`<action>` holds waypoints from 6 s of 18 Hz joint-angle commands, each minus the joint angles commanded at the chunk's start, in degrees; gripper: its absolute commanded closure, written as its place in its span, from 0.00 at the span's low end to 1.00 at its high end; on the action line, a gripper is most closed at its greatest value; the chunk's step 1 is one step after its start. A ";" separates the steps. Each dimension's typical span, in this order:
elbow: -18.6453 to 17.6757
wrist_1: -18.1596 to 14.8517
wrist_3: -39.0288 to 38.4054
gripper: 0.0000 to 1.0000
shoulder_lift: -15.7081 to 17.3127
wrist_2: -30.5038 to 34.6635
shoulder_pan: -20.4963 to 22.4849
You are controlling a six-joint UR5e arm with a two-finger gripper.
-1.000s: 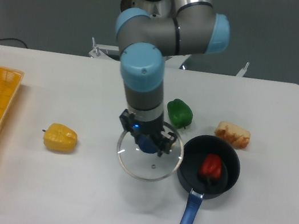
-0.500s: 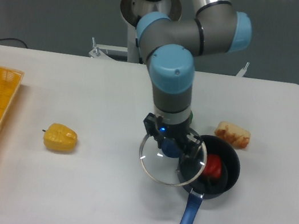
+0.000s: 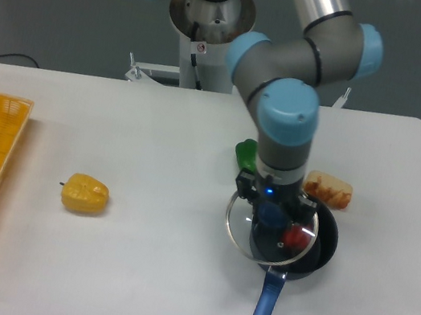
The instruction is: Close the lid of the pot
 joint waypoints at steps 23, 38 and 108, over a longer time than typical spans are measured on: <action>-0.09 1.23 4.31 0.39 -2.72 0.35 2.02; -0.26 1.49 6.16 0.39 -3.43 0.53 2.81; -0.96 -23.46 36.98 0.00 13.97 3.94 0.18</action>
